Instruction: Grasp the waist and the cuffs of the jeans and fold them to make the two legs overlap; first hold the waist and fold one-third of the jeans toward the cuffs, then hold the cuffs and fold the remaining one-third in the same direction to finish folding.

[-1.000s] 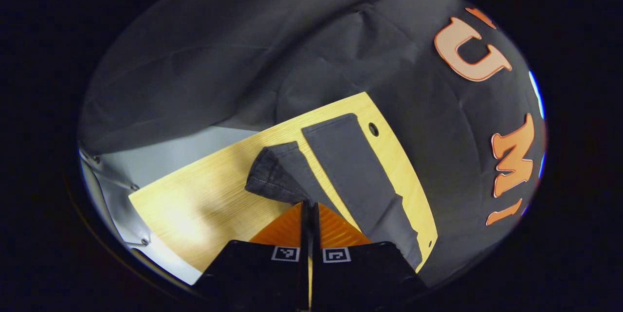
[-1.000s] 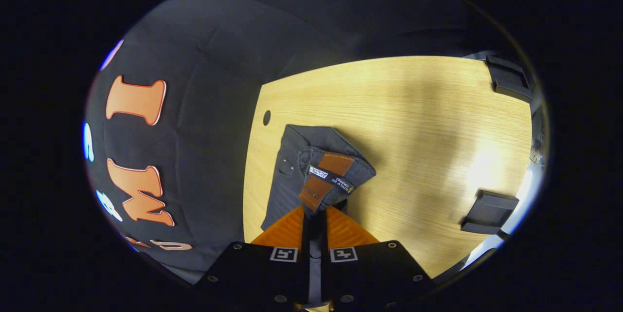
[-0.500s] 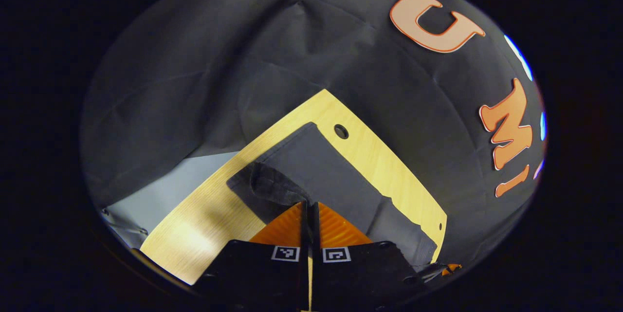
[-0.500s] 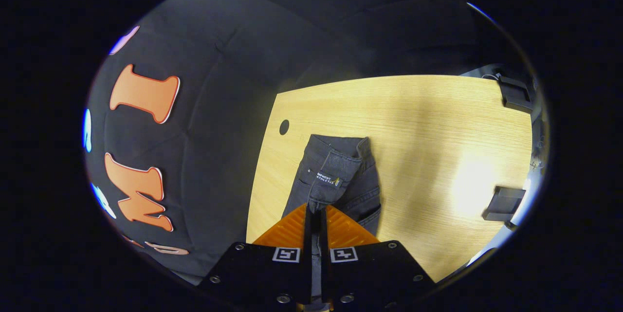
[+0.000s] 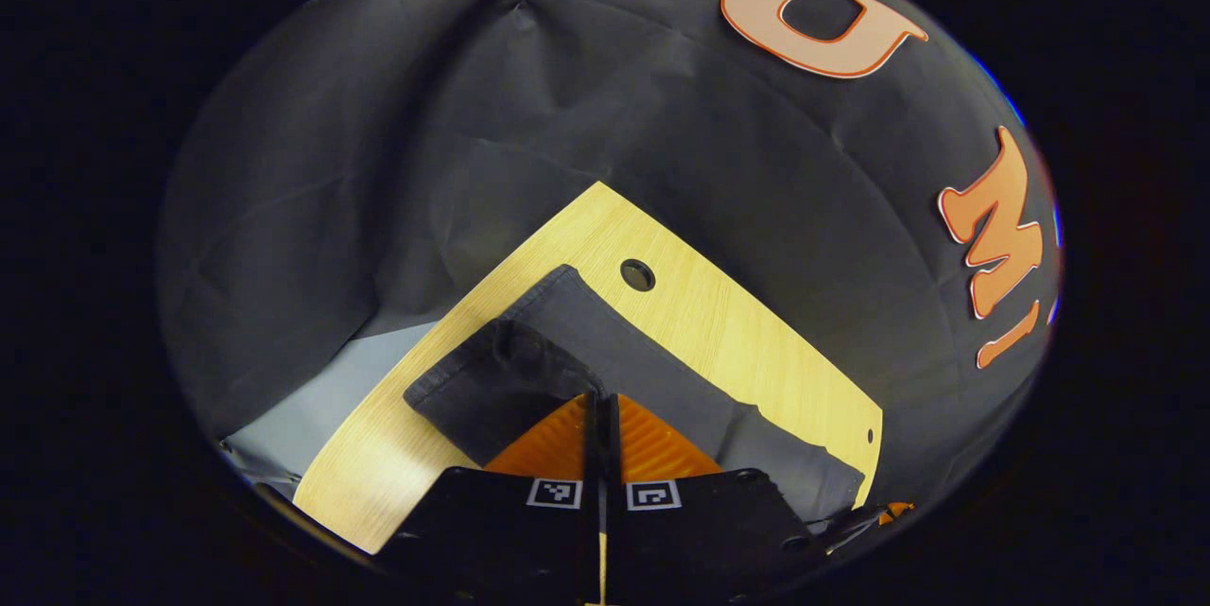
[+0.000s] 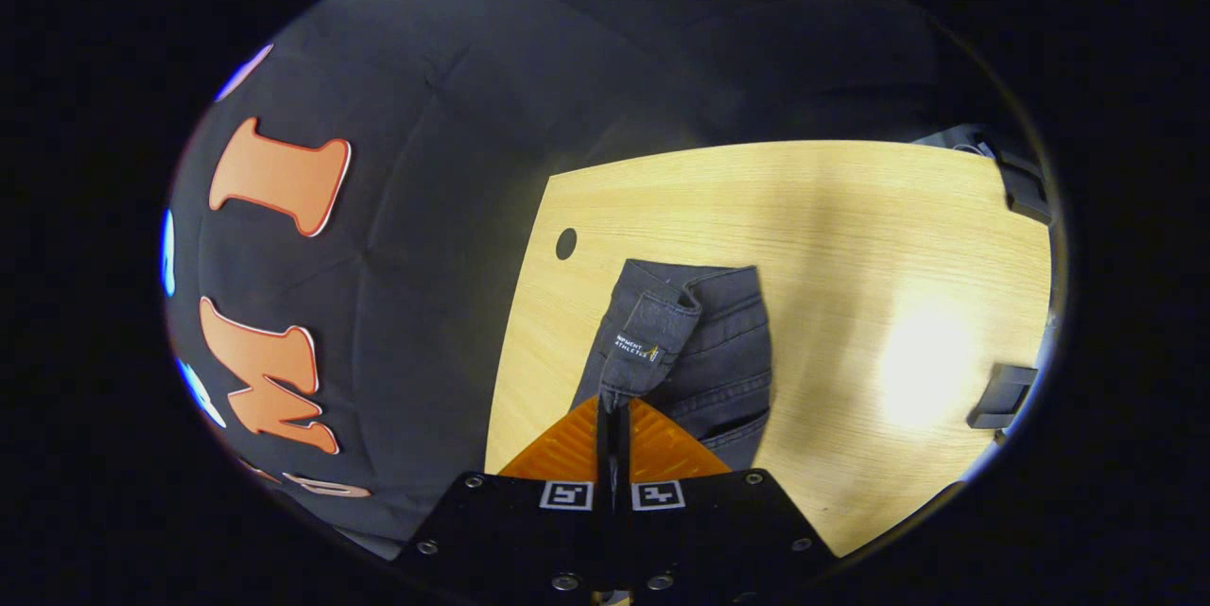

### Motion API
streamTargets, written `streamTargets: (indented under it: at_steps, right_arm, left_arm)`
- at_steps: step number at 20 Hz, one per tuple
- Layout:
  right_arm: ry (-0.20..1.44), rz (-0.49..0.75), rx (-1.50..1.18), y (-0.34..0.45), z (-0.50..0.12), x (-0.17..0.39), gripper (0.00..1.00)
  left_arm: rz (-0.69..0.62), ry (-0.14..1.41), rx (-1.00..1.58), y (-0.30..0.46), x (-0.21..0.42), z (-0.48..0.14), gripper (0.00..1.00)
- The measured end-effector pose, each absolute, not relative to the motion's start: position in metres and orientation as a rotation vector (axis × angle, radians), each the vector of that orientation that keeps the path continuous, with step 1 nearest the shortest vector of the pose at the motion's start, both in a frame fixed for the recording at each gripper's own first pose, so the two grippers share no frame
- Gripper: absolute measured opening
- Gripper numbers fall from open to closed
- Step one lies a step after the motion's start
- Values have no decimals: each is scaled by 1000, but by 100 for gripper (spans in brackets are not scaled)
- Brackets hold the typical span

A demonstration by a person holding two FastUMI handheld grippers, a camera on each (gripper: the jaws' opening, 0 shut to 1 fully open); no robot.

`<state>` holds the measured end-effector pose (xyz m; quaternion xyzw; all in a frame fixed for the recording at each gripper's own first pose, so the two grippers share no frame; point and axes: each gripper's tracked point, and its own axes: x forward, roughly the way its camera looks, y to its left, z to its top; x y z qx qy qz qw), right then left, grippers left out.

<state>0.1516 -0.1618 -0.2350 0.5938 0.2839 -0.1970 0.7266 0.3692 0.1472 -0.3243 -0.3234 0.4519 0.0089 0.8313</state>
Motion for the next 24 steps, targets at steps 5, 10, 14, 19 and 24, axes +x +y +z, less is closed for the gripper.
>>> streamTargets:
  at_steps: [5, 10, 14, 19, 24]
  right_arm:
    - [631, -403, 1308, -170, -236, 187, 1]
    - [702, -405, 1249, -164, -256, 220, 1]
    - [736, -383, 1205, -164, -260, 243, 0]
    - [721, -351, 1215, -167, -253, 277, 1]
    - [840, -412, 1227, -157, -287, 280, 12]
  left_arm:
    - [80, 929, -645, 154, 402, -324, 3]
    - [87, 974, -603, 147, 421, -344, 1]
    - [123, 1027, -638, 137, 427, -376, 1]
    - [114, 1035, -601, 124, 440, -390, 1]
    - [-29, 1002, -652, 86, 444, -358, 4]
